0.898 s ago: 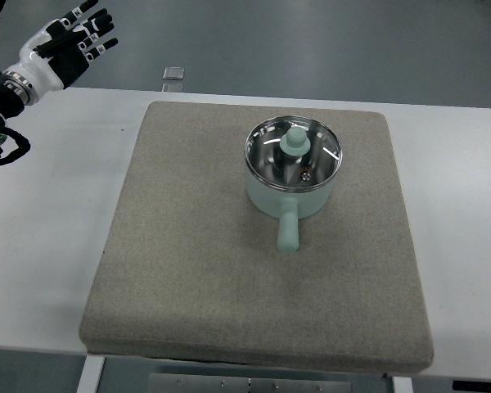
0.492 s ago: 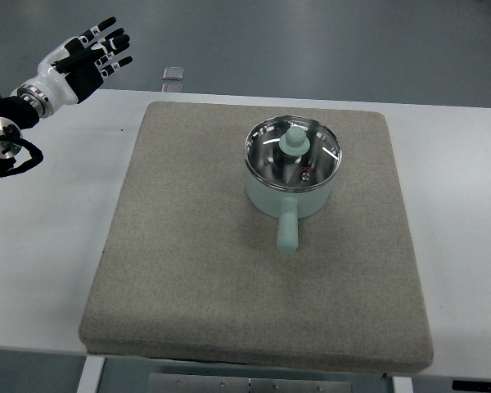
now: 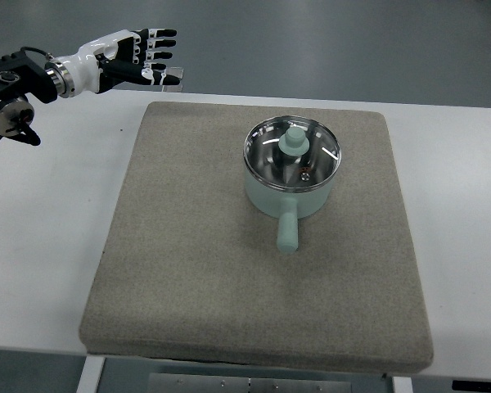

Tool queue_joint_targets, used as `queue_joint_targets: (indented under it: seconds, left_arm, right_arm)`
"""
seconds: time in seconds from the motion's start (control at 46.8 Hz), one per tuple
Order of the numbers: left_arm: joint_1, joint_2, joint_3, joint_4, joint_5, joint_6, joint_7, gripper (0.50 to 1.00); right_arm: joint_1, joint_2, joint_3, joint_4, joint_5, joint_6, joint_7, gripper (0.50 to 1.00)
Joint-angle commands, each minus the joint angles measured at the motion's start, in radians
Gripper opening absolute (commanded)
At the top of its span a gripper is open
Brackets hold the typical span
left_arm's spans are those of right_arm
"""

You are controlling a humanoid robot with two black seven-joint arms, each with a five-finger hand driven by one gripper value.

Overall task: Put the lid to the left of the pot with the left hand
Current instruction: 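Move the left hand forward over the board toward the pot lid, then lower the left hand onto the lid and grasp its mint-green knob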

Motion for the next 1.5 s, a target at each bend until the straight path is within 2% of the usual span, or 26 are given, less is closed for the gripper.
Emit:
queue_joint_targets:
  seconds: [0.0,0.193,0.364,0.535,0.749,0.963,1.305,1.369,1.476]
  left_arm:
    - [-0.041,0.000,0.001,-0.017,0.166,-0.004,-0.002,0.996]
    - [-0.126,0.001,0.035,-0.130,0.358,-0.010,-0.002,0.996]
    - [-0.271,-0.011,0.154,-0.163,0.370,-0.097,-0.002,0.994]
    - [-0.336,-0.084,0.211,-0.226,0.430,-0.110,-0.001,0.994]
    - [-0.342,-0.207,0.210,-0.224,0.657,-0.102,-0.001,0.994]
    - [-0.339,-0.279,0.202,-0.203,0.776,-0.094,0.001,0.994]
    - [-0.336,-0.387,0.211,-0.101,0.841,-0.055,0.010,0.979]
    - [-0.336,-0.394,0.213,-0.091,0.842,-0.055,0.010,0.960]
    - [-0.337,-0.394,0.211,-0.091,0.878,-0.055,0.009,0.887]
  right_arm:
    - [0.000,0.000,0.000,0.000,0.000,0.000,0.000,0.924]
    - [0.000,0.000,0.000,0.000,0.000,0.000,0.000,0.924]
    - [0.000,0.000,0.000,0.000,0.000,0.000,0.000,0.924]
    - [0.000,0.000,0.000,0.000,0.000,0.000,0.000,0.924]
    - [0.000,0.000,0.000,0.000,0.000,0.000,0.000,0.924]
    - [0.000,0.000,0.000,0.000,0.000,0.000,0.000,0.924]
    - [0.000,0.000,0.000,0.000,0.000,-0.002,0.000,0.924]
    - [0.000,0.000,0.000,0.000,0.000,0.000,0.000,0.924]
    - [0.000,0.000,0.000,0.000,0.000,0.000,0.000,0.924]
